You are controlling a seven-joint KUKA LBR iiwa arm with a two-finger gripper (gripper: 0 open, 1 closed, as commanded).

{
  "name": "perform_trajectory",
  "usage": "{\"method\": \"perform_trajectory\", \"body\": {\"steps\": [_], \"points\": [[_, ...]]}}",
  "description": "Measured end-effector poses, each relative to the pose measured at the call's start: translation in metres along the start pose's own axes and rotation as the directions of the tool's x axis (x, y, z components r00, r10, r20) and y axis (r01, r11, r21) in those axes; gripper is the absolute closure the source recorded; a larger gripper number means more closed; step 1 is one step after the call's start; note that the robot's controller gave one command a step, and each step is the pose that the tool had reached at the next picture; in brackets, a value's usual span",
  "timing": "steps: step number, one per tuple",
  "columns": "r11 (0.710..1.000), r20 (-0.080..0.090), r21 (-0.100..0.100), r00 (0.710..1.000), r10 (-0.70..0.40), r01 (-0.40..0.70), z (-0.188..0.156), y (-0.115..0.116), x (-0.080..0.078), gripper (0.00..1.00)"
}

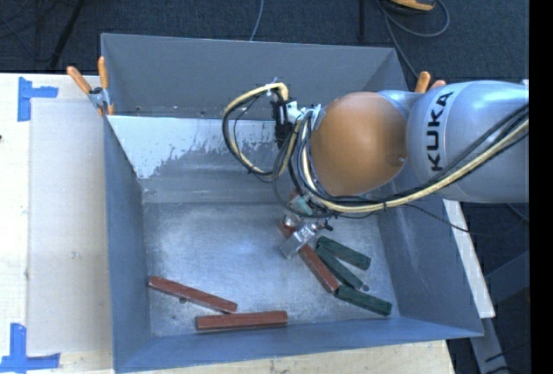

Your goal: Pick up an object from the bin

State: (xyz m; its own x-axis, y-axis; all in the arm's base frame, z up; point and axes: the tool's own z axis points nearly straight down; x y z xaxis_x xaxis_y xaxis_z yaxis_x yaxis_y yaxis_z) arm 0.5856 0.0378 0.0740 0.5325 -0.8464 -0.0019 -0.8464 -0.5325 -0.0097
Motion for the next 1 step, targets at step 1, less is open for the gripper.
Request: {"method": "perform_trajectory", "body": {"steps": [1], "points": [[0.945,0.003,-0.002,0.945,-0.328,0.328,0.0006,0.0123,0.0269,1.0]]}}
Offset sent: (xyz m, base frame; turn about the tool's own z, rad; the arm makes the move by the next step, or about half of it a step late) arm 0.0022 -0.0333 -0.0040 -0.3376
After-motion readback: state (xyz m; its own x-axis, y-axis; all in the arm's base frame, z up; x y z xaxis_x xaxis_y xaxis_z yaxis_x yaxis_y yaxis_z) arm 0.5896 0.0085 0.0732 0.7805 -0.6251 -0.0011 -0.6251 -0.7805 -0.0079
